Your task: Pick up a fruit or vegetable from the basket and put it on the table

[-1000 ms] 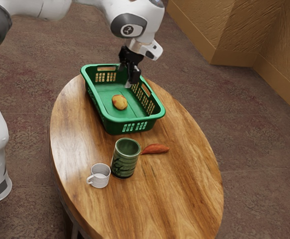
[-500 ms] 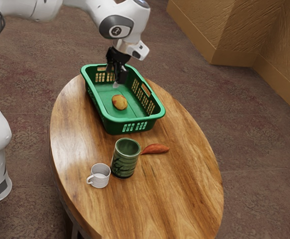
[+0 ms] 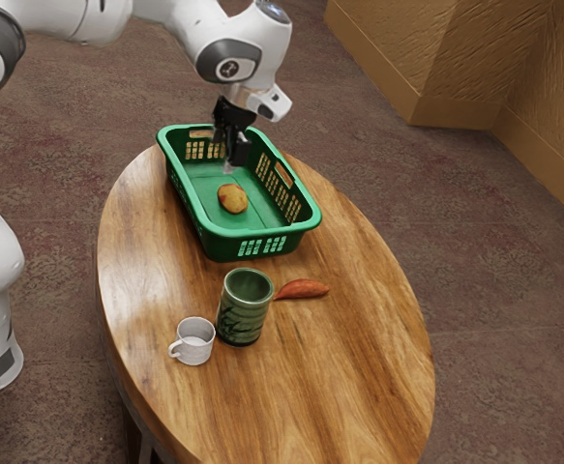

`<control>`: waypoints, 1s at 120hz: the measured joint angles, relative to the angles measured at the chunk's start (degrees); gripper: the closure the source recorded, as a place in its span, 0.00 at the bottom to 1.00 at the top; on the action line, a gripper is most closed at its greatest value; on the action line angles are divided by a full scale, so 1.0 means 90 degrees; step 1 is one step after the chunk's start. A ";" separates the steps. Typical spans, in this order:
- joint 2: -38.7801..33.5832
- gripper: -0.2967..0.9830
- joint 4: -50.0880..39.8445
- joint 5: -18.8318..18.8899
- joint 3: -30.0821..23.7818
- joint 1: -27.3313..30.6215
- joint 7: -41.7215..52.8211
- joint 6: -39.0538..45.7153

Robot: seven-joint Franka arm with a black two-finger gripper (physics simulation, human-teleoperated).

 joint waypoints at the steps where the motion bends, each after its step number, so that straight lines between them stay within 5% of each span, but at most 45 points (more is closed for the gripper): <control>1: 0.0003 0.23 0.0000 -0.0008 -0.0002 -0.0001 0.0006 0.0008; 52: 0.0225 0.23 -0.0006 -0.0741 -0.0010 0.0002 0.0221 0.0351; 120: 0.0566 0.23 -0.0126 -0.1089 -0.0010 -0.0025 0.0342 0.0429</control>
